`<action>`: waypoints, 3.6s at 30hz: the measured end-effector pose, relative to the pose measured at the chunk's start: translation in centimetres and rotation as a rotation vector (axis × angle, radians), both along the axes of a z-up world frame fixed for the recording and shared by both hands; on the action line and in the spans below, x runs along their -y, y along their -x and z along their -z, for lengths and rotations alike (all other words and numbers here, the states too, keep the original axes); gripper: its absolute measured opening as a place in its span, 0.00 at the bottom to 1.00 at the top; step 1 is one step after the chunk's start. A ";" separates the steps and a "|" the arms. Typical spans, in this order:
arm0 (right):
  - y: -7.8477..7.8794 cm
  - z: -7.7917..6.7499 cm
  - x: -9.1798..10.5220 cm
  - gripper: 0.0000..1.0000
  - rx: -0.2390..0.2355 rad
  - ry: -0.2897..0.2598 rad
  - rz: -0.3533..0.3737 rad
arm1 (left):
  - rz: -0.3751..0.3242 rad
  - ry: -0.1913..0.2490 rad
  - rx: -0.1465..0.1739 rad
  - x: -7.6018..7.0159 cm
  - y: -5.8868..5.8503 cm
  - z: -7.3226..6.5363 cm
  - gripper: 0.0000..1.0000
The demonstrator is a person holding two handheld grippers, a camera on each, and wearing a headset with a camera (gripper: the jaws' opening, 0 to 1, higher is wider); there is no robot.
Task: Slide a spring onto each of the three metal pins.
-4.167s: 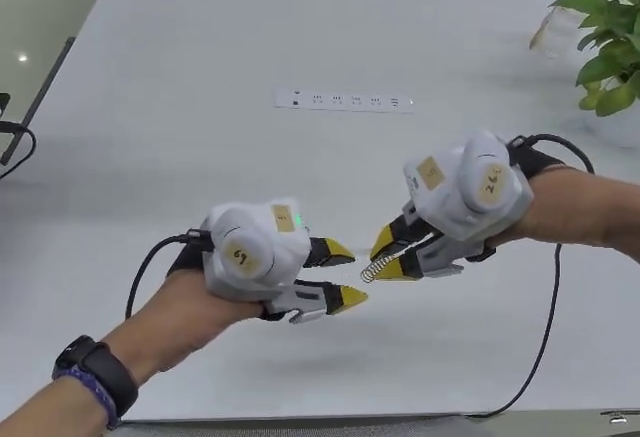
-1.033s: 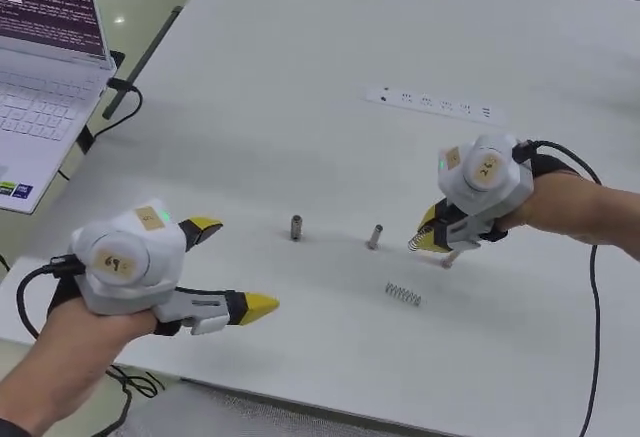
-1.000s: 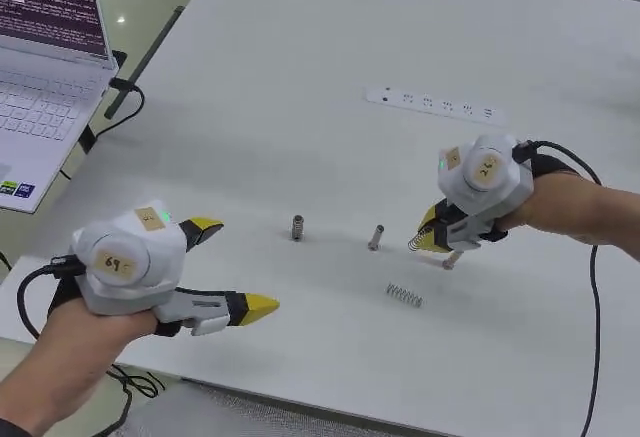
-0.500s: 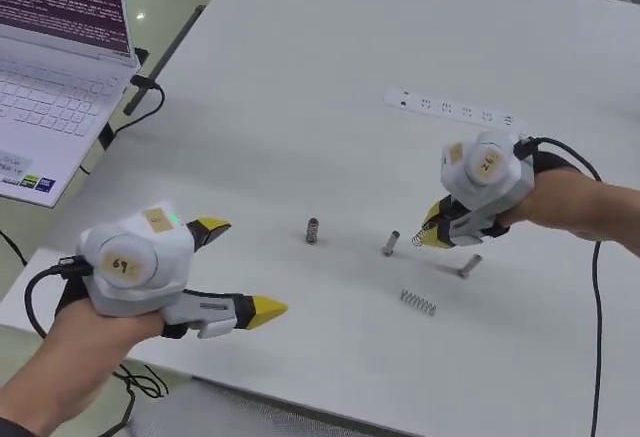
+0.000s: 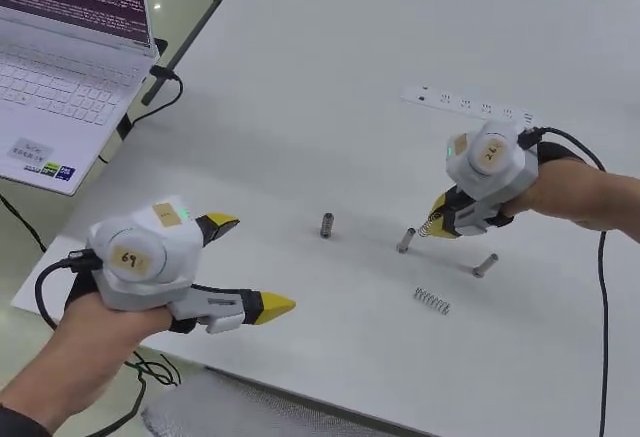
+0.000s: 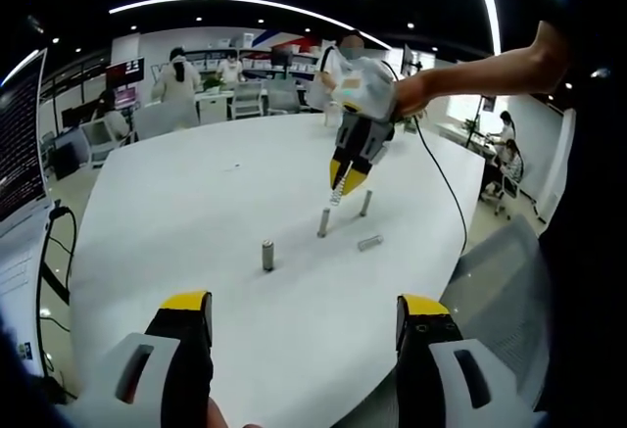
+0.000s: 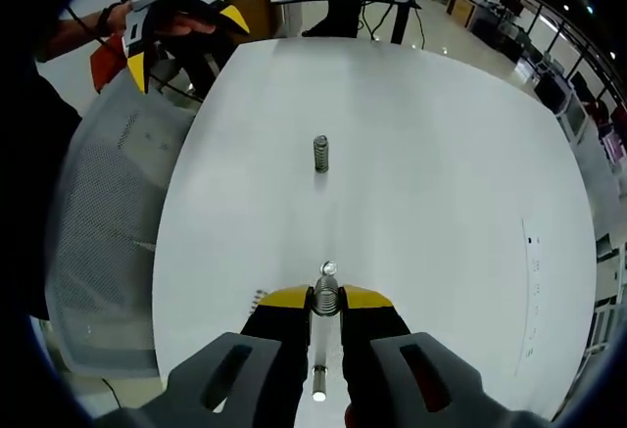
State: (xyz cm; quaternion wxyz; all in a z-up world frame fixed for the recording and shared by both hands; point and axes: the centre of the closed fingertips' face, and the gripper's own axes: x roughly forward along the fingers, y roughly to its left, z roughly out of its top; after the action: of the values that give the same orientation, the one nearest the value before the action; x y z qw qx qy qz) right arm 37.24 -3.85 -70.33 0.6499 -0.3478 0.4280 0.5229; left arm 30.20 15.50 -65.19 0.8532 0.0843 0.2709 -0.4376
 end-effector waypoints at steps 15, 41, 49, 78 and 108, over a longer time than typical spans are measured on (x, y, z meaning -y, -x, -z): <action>-0.4 0.5 -0.3 0.09 -0.008 0.009 -0.020 | -0.011 0.002 -0.007 -0.1 0.2 -0.2 0.72; -0.5 2.4 -1.1 0.09 -0.028 0.050 -0.059 | -0.027 0.005 -0.016 -0.9 -0.1 0.1 0.71; -0.6 3.5 -0.9 0.09 -0.041 0.065 -0.062 | -0.031 0.003 -0.020 -1.1 -0.2 0.3 0.71; -0.8 6.6 -0.7 0.12 -0.070 0.121 -0.117 | -0.034 -0.006 -0.023 -1.2 -0.5 0.4 0.72; -0.5 3.7 1.8 0.36 -0.001 0.025 0.094 | -0.025 -0.006 0.004 -0.8 -0.7 -0.8 0.72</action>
State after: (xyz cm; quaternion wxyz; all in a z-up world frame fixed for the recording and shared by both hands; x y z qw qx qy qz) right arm 37.72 -5.61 -74.06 0.6691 -0.3350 0.4506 0.4868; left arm 30.90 16.28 -64.38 0.8590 0.0846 0.2717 -0.4257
